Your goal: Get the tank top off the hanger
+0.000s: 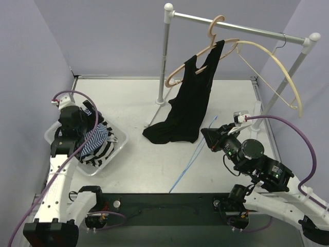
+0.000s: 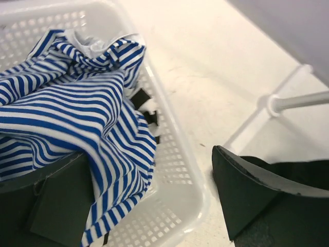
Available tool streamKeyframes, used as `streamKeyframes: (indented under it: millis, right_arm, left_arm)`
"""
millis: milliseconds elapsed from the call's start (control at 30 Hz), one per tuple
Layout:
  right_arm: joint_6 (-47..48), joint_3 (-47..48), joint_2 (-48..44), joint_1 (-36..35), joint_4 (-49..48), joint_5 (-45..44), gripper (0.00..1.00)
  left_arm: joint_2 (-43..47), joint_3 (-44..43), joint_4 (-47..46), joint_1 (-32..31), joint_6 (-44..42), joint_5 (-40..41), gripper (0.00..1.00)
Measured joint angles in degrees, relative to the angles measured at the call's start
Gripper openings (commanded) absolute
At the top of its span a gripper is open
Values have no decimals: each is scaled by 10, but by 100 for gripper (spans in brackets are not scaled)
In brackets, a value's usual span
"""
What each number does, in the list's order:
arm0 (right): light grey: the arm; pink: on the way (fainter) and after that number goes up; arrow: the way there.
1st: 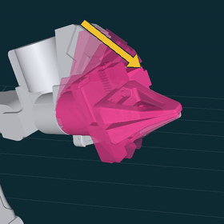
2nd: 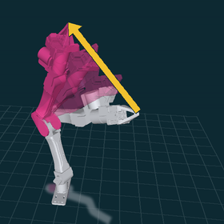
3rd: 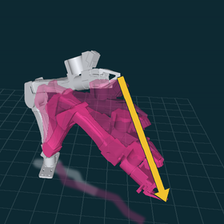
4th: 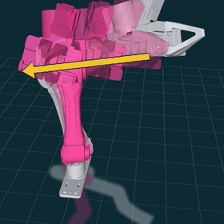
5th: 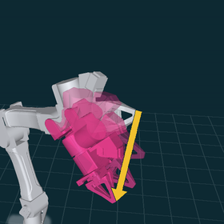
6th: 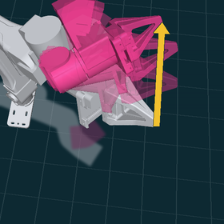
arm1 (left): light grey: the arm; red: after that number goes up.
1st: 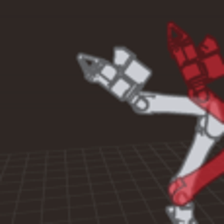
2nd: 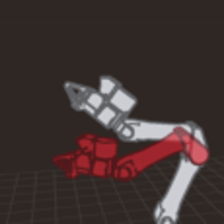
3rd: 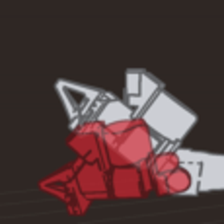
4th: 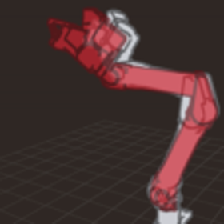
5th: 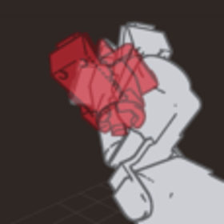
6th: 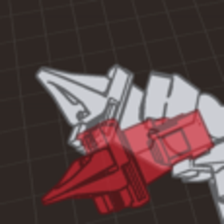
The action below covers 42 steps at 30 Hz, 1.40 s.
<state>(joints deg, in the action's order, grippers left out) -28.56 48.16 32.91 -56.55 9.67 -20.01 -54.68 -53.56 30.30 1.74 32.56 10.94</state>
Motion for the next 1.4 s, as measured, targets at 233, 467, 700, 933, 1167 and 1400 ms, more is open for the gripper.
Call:
streamKeyframes:
  millis: [233, 467, 700, 933, 1167, 1400]
  right_arm:
    - [172, 92, 48, 11, -9, -26, 0]
    - [268, 181, 73, 40, -16, 12, 0]
    - [286, 280, 150, 151, 23, 113, 0]
    - [280, 376, 206, 318, 73, 269, 0]
    - [224, 473, 271, 471, 82, 473, 0]
    - [148, 534, 341, 575, 40, 615, 0]
  left_arm:
    - [93, 35, -56, -50, -75, -125, 97]
    - [88, 83, -56, -68, -152, -231, 97]
    - [143, 105, -40, -82, -167, -177, 97]
    - [176, 111, -37, -87, -158, -147, 97]
    - [160, 130, 3, -110, -101, -17, 97]
    - [137, 150, 26, -75, -28, 14, 97]
